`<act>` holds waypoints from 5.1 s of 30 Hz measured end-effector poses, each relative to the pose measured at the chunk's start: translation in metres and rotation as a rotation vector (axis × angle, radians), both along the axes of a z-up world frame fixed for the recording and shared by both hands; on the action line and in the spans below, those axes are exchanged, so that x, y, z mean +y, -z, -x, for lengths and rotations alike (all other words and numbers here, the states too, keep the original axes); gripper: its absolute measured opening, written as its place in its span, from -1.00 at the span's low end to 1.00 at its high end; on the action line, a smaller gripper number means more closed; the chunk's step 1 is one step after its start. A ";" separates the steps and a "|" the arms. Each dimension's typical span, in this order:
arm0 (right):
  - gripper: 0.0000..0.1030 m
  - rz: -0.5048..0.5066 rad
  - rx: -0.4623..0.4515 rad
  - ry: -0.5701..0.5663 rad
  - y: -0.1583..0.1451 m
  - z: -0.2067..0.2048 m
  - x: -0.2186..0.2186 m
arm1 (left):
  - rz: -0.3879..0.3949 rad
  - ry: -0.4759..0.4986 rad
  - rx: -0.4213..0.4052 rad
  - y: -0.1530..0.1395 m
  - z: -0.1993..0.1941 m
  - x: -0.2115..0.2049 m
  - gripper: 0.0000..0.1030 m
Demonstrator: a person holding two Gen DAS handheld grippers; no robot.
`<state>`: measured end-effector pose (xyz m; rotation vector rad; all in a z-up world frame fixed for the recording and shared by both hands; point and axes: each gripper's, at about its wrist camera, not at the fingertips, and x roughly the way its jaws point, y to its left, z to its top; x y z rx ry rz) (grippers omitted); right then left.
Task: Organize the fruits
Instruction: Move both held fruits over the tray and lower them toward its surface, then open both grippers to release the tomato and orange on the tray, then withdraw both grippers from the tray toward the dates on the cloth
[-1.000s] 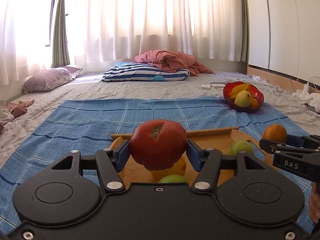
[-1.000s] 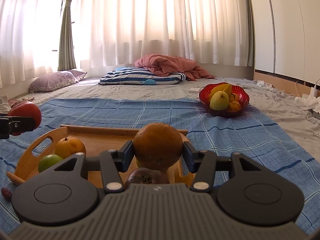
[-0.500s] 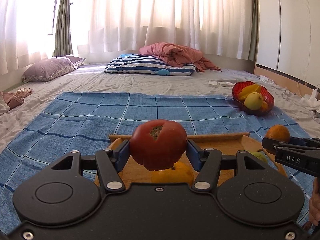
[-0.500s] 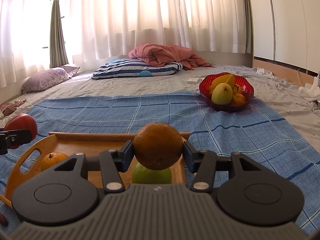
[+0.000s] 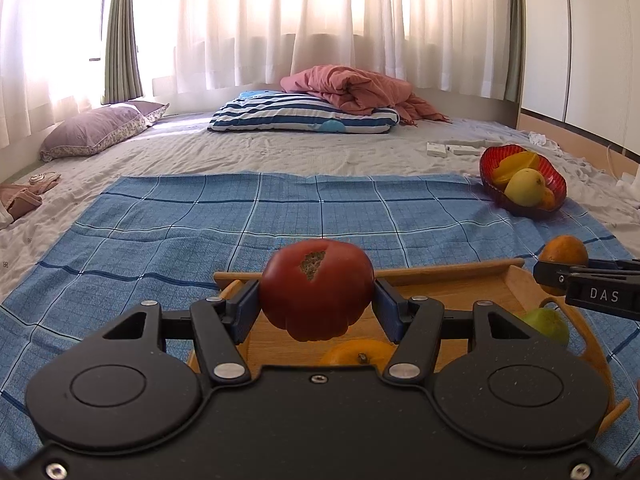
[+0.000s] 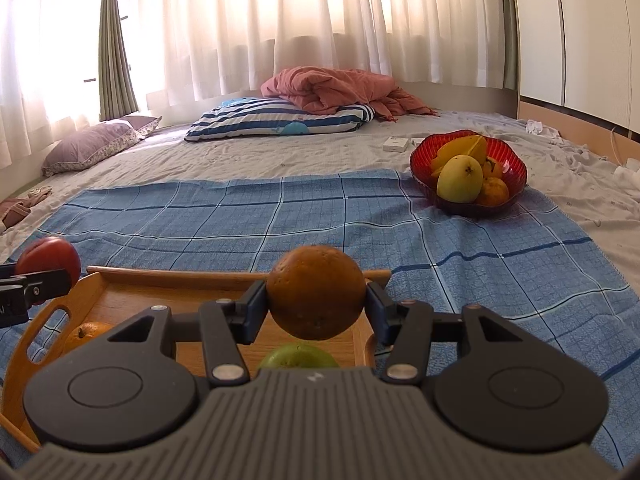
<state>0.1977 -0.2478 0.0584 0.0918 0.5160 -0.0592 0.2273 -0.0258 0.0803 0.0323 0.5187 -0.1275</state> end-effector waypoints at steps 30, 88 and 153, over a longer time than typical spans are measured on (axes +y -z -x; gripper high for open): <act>0.09 0.003 0.224 -0.013 0.031 -0.068 0.005 | 0.001 -0.003 0.153 0.037 -0.059 -0.014 0.13; 0.31 0.084 0.348 -0.054 0.037 -0.098 0.012 | 0.009 0.015 0.222 0.053 -0.074 -0.017 0.30; 1.00 0.086 -0.089 -0.074 0.027 0.129 0.047 | 0.008 -0.084 -0.018 0.046 0.143 0.031 1.00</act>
